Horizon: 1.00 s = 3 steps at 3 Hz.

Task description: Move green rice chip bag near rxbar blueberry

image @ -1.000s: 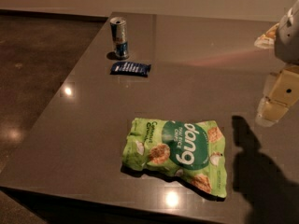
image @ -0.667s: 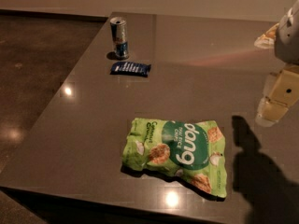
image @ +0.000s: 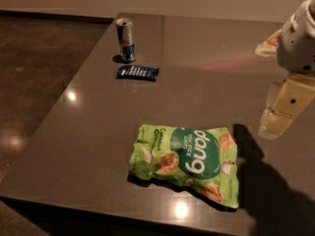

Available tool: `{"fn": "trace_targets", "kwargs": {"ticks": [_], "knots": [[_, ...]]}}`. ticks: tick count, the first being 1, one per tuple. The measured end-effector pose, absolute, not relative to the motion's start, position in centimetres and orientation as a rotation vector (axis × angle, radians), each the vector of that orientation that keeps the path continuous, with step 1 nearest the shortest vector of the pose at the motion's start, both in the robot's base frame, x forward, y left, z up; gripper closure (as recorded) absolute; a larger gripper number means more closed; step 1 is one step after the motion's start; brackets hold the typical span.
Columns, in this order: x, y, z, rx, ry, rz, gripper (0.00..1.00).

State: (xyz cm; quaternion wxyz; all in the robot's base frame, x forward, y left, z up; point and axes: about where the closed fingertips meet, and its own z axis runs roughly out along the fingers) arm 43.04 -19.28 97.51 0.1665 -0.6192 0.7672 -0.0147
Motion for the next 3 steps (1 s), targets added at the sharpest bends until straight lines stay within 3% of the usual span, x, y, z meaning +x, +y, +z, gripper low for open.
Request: {"fn": "trace_targets", "kwargs": {"ticks": [3], "knots": [[41.9,-11.7,92.7,-1.857,2.112,0.122,0.00]]}}
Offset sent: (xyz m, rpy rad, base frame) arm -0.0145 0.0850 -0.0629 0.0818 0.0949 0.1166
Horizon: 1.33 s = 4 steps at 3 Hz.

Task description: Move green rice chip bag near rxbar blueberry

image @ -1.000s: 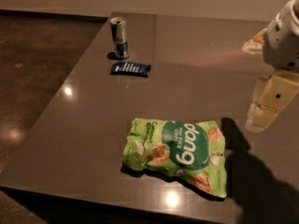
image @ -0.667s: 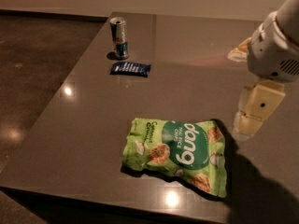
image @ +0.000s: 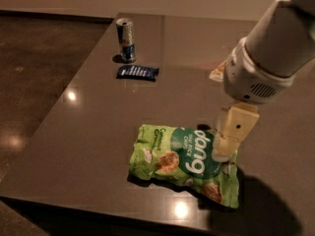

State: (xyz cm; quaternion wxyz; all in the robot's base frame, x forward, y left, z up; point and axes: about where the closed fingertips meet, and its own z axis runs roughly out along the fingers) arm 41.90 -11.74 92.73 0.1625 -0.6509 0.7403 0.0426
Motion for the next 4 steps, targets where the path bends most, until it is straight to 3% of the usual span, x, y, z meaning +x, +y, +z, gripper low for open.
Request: {"fn": "trace_targets", "kwargs": {"ticks": [2,4], "knots": [[41.4,-8.0,88.9,-1.919,2.093,0.215,0.00],[41.5,-8.6,86.1,-1.948,2.121,0.238,0.04]]}}
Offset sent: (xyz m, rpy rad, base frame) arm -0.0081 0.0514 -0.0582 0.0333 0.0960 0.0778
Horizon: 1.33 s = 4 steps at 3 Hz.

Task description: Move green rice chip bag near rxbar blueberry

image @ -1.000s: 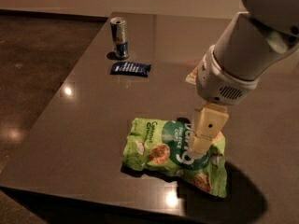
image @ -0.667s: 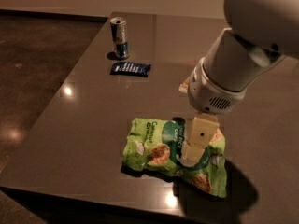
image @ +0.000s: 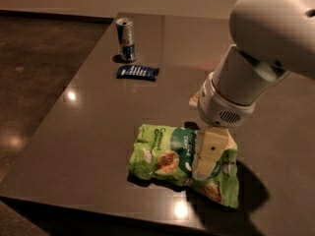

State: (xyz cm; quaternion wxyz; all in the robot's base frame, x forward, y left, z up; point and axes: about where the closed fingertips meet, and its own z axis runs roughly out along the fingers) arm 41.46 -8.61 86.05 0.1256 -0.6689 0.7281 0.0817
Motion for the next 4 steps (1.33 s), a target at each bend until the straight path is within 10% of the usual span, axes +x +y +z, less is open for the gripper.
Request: {"fn": "trace_targets", "kwargs": {"ticks": [4], "knots": [[42.6,-9.5,88.3,-1.952,2.132,0.231,0.96]]}}
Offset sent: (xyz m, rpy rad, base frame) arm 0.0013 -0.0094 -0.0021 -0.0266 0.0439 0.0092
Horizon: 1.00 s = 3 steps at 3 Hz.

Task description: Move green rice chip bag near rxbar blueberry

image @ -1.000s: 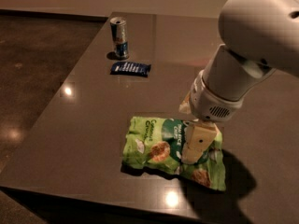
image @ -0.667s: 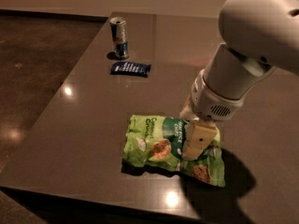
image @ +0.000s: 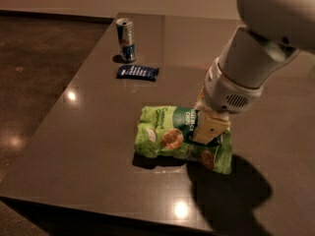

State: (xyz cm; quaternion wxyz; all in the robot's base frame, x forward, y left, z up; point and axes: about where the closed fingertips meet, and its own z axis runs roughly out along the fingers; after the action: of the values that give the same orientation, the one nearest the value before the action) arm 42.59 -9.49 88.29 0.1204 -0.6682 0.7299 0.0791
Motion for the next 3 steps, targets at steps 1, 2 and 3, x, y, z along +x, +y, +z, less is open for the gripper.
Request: {"fn": "trace_targets", "kwargs": {"ticks": [1,2,3], "knots": [[45.1,-9.9,90.9,-1.878,2.138,0.212,1.00],[48.9,-10.2,93.3,-1.788,2.161,0.189,1.00],[52.7,-10.2,94.6,-1.718,2.192,0.160,1.00]]}}
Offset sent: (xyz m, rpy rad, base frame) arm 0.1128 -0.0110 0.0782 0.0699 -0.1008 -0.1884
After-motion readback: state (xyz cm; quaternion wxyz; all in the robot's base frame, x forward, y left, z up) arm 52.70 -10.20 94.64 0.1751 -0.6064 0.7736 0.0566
